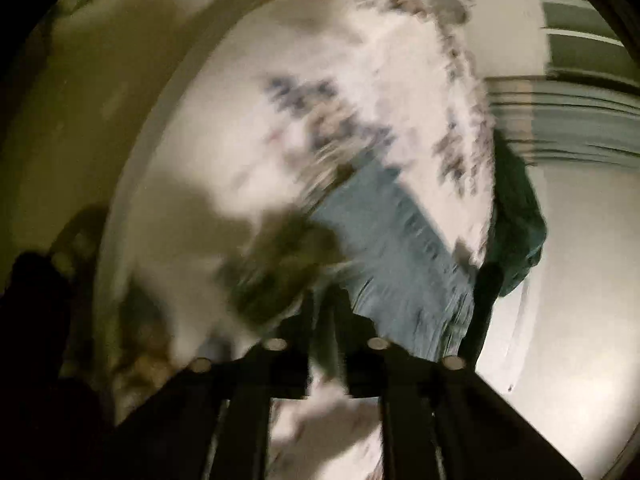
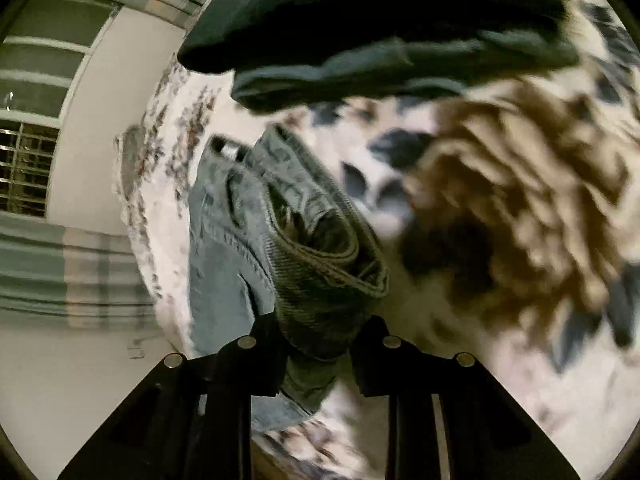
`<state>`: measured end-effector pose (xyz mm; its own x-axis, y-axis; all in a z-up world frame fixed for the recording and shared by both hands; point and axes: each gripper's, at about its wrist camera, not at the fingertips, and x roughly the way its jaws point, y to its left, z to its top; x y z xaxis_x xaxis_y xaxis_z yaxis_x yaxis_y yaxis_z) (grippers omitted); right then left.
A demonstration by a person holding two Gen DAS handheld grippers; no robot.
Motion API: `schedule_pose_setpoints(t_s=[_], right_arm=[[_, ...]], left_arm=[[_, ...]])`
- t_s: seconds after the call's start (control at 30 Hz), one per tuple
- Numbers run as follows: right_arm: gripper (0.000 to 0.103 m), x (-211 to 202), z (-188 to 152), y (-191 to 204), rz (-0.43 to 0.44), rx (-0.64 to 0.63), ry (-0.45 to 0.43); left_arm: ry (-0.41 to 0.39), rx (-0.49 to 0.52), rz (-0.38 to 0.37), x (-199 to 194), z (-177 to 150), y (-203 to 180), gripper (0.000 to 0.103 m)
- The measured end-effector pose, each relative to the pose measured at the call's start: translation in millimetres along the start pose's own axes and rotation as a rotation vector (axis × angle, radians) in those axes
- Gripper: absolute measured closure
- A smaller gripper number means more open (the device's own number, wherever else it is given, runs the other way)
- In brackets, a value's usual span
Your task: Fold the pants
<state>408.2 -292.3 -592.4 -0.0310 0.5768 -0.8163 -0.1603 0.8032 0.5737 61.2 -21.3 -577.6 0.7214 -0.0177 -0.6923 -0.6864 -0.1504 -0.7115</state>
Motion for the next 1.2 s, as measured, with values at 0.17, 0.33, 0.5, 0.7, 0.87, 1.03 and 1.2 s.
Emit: schedule_pose_setpoints(t_s=[0.17,0.33,0.5,0.7,0.87,1.03,1.2], right_arm=[[0.04,10,-3,-35,-0.007,0.086,0.075],[0.025,22,5,-42,0.045,0.088,0.124],[0.023,42,9,-37,0.034,0.057,0.142],[0.049,48,13,-31,0.066,0.084,0.116],[0.072,33,17,-36,0.119,0.129,0.095],[0.075,8,7,-25,0.135,0.106,0.068],[0.058,5,-2,-31,0.055,0.075,0.131]], left_arm=[[0.078,-0.111,-0.08,13,-40,20,0.015],[0.058,-0.131,-0.183,45,-45,-7,0.015],[-0.021,-0.141,-0.139,74,-26,-19,0.015],[-0.063,-0.257,-0.074,84,-21,-21,0.016],[-0.099,-0.18,-0.046,68,-22,-27,0.086],[-0.038,-0.041,0.012,39,-17,-3,0.088],[0.093,-0.019,-0.049,17,-40,4,0.013]])
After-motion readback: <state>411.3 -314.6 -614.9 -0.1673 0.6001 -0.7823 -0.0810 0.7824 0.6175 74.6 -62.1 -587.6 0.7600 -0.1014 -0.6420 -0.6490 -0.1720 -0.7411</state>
